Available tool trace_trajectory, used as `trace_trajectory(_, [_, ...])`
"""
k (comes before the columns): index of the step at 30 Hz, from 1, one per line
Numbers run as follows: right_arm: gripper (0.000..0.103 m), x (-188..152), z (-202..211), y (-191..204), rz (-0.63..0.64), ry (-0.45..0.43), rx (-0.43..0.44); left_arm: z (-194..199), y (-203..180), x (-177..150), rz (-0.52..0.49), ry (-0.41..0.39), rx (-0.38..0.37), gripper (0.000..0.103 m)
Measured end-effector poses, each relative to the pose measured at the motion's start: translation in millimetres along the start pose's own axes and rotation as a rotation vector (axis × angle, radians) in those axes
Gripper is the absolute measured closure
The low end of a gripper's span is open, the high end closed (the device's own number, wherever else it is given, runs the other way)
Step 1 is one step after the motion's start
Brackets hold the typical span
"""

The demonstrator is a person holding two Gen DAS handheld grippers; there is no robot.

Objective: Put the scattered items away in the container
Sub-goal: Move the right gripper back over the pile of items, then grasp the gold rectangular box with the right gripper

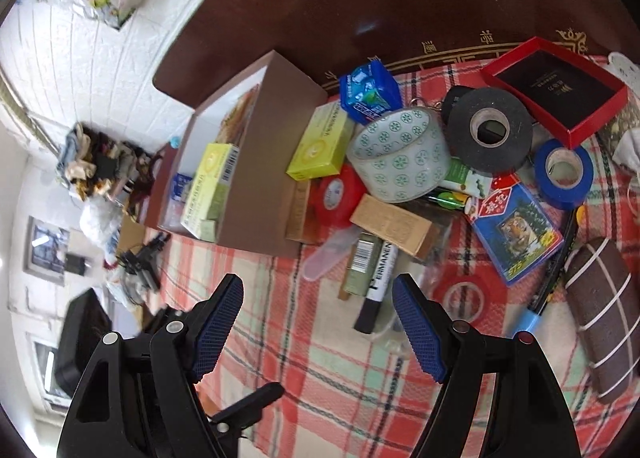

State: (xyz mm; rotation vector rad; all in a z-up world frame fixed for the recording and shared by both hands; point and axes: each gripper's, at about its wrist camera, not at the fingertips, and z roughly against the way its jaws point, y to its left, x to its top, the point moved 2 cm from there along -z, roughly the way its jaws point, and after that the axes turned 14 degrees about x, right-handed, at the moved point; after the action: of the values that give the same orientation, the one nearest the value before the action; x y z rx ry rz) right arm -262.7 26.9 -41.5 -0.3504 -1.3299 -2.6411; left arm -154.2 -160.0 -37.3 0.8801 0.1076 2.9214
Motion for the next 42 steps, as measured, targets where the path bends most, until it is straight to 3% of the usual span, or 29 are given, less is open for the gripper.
trace_trajectory(6, [0.025,13,-25,-8,0.136,0.135,-0.15,-26,-8,11,-0.016,0.034,-0.005,0.004])
trace_trajectory(10, [0.025,22,-47,-16,0.238,0.235,-0.25,-46,-13,15,-0.031,0.053,-0.009,0.013])
trace_trajectory(12, [0.025,27,-57,-19,0.287,0.274,-0.258,-58,-14,16,-0.031,0.061,-0.015,0.026])
trace_trajectory(15, [0.025,31,-73,-22,0.364,0.346,-0.275,-71,-13,18,-0.025,0.073,-0.035,0.035])
trace_trajectory(20, [0.025,35,-93,-33,0.428,0.425,-0.279,-92,-14,24,-0.008,0.092,-0.049,0.044])
trace_trajectory(23, [0.031,37,-101,-43,0.435,0.46,-0.27,-105,-16,29,0.006,0.107,-0.042,0.049])
trace_trajectory(27, [0.053,38,-101,-54,0.428,0.458,-0.249,-120,-24,32,-0.009,0.131,-0.042,0.051])
trace_trajectory(29, [0.054,40,-97,-59,0.418,0.453,-0.222,-121,-28,35,-0.021,0.122,-0.027,0.054])
trace_trajectory(32, [0.054,39,-93,-62,0.416,0.445,-0.201,-123,-31,39,-0.013,0.136,-0.02,0.066])
trace_trajectory(40, [0.054,37,-82,-73,0.377,0.423,-0.144,-119,-42,34,-0.085,0.171,0.017,0.069])
trace_trajectory(42, [0.054,35,-78,-75,0.367,0.416,-0.132,-114,-43,32,-0.093,0.169,0.019,0.079])
